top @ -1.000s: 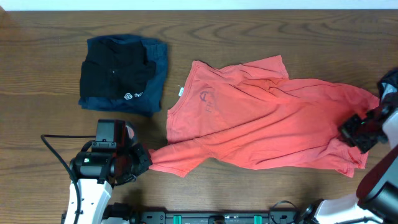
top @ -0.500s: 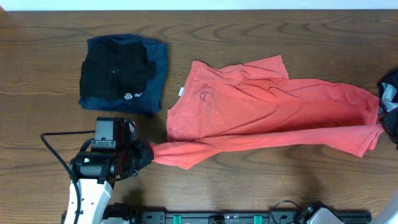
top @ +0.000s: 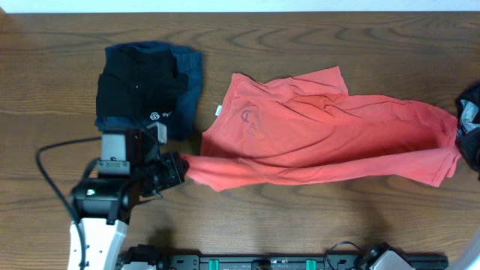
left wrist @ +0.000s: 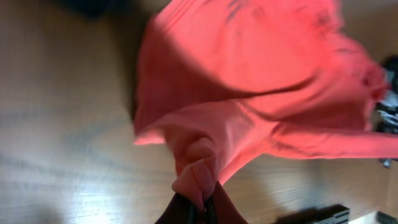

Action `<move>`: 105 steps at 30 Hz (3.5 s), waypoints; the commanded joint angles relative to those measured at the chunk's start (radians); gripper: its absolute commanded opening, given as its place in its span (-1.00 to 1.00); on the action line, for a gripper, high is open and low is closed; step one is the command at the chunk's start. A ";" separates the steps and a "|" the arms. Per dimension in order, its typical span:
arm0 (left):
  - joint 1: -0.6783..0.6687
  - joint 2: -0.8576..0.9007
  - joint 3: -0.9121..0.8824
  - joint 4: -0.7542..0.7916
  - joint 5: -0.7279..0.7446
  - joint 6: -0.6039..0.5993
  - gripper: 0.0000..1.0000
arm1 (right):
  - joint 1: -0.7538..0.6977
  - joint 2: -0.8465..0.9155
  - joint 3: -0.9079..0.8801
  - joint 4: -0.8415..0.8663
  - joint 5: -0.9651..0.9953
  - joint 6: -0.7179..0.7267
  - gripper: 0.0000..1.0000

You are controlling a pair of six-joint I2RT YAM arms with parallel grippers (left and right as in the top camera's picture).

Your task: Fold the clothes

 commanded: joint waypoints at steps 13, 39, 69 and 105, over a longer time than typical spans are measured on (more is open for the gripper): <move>-0.001 0.049 0.928 -0.055 -0.134 0.188 -0.88 | -0.010 0.038 0.643 -0.017 -0.173 0.037 -0.98; 0.003 0.703 1.119 0.410 0.109 0.032 -0.88 | 0.168 0.448 0.745 0.484 -0.394 0.136 -0.98; -0.091 1.089 1.456 -0.754 -0.143 0.352 -0.88 | 0.006 0.611 0.835 -0.338 -0.124 -0.258 -0.98; -0.166 0.877 0.753 -0.620 -0.192 0.344 -0.88 | -0.011 0.625 0.543 -0.460 0.316 -0.121 -0.89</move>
